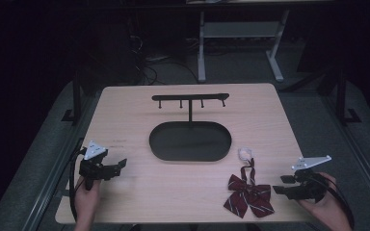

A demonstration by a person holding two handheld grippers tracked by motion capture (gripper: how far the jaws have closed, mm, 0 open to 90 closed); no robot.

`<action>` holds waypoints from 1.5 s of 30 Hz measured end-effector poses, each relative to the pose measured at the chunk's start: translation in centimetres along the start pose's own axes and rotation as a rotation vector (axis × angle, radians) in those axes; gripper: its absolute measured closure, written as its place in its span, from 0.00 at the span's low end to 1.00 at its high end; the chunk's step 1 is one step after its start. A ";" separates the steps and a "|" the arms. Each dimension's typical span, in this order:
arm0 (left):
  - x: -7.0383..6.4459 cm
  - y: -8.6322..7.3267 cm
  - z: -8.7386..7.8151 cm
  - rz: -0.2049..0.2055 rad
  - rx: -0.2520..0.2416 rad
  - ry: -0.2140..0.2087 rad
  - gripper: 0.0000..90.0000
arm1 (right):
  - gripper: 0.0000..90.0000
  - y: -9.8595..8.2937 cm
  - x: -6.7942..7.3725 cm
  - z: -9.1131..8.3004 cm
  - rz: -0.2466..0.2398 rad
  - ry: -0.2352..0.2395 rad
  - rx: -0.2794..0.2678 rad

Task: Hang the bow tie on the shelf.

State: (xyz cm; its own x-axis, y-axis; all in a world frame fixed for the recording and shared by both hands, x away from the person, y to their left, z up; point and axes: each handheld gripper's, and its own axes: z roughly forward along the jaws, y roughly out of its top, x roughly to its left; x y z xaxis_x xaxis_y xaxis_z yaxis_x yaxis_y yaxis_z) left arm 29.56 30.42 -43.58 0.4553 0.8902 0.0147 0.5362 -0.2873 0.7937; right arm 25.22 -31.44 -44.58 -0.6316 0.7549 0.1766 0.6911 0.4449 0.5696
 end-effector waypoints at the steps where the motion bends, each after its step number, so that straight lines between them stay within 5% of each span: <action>1: 0.0 0.0 0.0 0.000 0.000 0.000 0.18 | 0.48 0.0 0.0 0.0 0.000 0.000 0.000; 8: -0.1 0.0 0.0 0.021 0.003 -0.008 0.18 | 0.46 0.6 0.5 0.0 -0.018 0.002 0.012; 28: 0.0 0.0 -0.3 0.010 -0.011 -0.004 0.18 | 0.47 6.0 2.8 0.2 -0.134 0.012 0.068; 45: 0.1 0.0 -0.4 -0.001 -0.027 -0.007 0.18 | 0.51 9.9 2.3 2.0 -0.179 0.031 0.145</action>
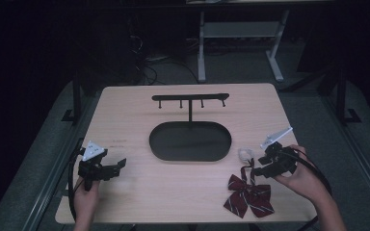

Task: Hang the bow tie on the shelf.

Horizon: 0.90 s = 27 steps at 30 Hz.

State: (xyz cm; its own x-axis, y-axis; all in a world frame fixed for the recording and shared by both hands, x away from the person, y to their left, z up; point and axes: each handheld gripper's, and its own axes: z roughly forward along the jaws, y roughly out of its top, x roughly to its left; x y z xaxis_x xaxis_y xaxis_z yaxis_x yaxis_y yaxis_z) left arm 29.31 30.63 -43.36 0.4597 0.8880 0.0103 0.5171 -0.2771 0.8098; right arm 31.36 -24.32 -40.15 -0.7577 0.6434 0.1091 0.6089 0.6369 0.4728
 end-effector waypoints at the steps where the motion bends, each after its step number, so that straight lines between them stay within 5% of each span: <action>1: 0.0 0.0 0.0 0.010 0.010 -0.001 0.18 | 0.51 0.2 -0.1 0.0 0.004 0.000 0.004; 27: 0.0 0.0 0.0 0.004 0.005 -0.004 0.18 | 0.60 3.5 -4.3 3.1 0.121 -0.010 0.111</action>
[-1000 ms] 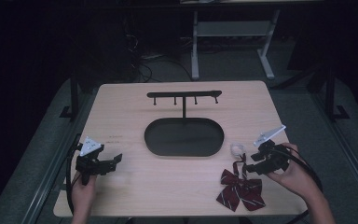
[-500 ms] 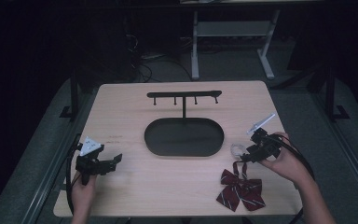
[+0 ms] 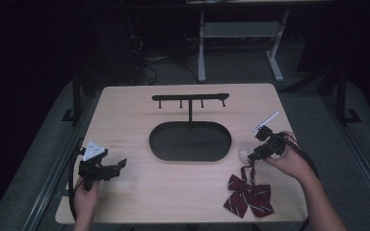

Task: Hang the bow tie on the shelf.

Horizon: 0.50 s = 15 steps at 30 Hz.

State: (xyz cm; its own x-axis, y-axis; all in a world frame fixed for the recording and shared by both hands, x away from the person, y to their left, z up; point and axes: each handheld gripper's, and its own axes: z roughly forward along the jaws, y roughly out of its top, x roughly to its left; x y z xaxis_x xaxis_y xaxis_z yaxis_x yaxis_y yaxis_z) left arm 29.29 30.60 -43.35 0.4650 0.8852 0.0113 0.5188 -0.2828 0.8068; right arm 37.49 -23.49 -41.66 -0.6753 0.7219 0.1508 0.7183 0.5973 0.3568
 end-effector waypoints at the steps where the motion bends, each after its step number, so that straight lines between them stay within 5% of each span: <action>1: 0.0 0.0 0.0 -0.006 -0.004 -0.002 0.18 | 0.61 0.1 -0.1 0.2 0.002 0.001 0.008; 15: -0.1 0.0 0.0 -0.007 -0.005 -0.007 0.18 | 0.69 0.5 -0.9 1.6 0.043 -0.036 0.078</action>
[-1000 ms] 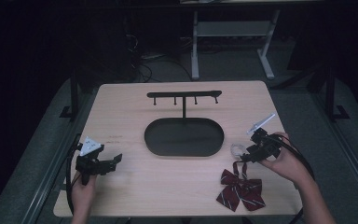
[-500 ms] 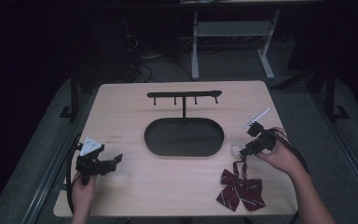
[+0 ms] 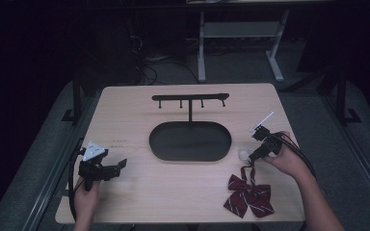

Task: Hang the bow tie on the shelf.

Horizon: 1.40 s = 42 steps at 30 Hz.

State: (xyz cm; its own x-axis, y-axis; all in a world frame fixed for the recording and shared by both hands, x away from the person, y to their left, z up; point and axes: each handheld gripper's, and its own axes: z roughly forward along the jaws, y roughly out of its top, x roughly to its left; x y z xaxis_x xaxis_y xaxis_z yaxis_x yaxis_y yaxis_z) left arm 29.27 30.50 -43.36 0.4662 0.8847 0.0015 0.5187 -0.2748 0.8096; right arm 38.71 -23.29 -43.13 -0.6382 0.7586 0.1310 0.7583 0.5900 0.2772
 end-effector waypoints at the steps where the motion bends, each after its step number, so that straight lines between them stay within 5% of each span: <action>1: 0.0 0.0 0.0 -0.004 -0.004 0.000 0.18 | 0.69 0.1 0.1 0.1 0.005 -0.001 0.004; 25: -0.1 0.0 0.1 0.000 -0.002 -0.006 0.18 | 0.95 0.3 0.5 0.8 -0.040 -0.036 0.069; 42: -0.1 0.0 0.1 0.010 0.011 -0.008 0.18 | 0.96 0.2 1.9 -2.4 -0.124 0.006 0.027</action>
State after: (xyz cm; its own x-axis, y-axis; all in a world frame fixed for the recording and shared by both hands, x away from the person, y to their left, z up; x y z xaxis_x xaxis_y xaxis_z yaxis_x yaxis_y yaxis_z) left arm 29.37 30.37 -43.41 0.4772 0.8788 0.0053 0.5213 -0.2880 0.8033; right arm 37.38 -22.39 -40.54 -0.7281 0.6777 0.1031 0.6767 0.6865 0.2662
